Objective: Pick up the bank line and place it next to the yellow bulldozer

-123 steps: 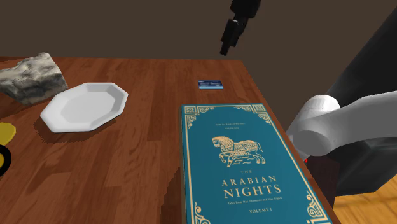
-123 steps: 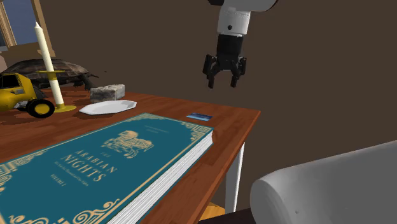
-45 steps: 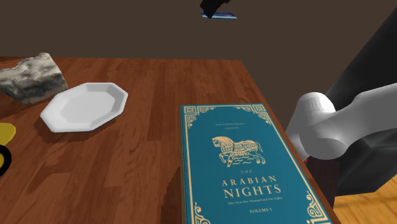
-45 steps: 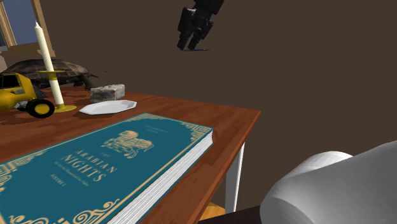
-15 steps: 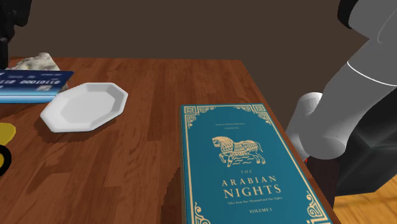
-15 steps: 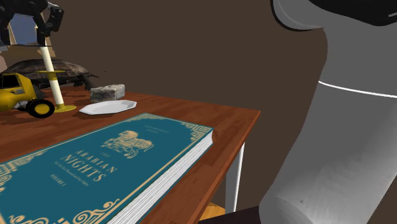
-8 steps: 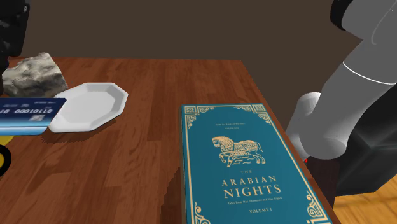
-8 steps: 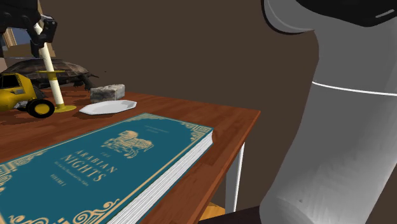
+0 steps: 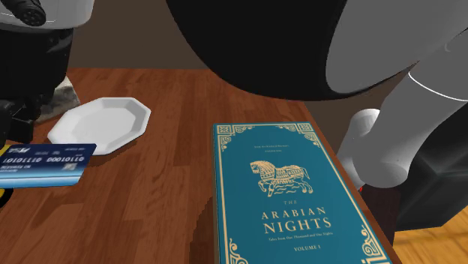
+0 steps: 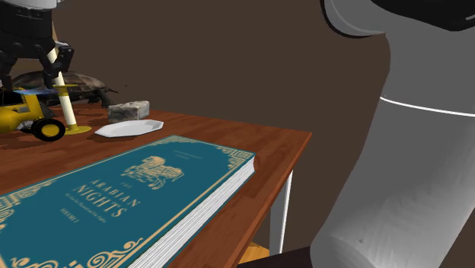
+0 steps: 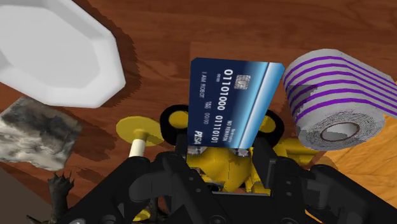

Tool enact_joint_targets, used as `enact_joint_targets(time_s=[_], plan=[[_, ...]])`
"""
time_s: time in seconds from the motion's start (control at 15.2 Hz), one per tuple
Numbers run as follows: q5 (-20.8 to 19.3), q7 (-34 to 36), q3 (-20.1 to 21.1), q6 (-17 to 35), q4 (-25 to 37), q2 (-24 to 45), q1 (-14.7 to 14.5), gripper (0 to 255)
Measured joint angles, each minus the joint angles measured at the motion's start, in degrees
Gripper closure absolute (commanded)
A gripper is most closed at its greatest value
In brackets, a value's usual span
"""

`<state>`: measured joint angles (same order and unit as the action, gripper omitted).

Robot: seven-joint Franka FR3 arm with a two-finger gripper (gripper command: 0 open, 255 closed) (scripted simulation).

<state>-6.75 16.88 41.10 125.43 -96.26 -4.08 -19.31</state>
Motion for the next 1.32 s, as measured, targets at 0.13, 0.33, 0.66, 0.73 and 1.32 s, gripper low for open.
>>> enact_joint_targets(time_s=[0.13,0.33,0.66,0.73,1.32], plan=[[0.2,-0.1,-0.2,1.6,-1.9,-0.3,0.1,255],[0.5,0.0,-0.3,4.0,-4.7,-0.8,0.1,255],[0.2,0.7,-0.2,7.9,-8.7,-1.0,0.1,255],[0.2,0.8,-0.2,8.7,-9.5,-1.1,0.1,255],[-1.4,2.4,0.0,15.4,-15.8,-0.5,0.2,255]])
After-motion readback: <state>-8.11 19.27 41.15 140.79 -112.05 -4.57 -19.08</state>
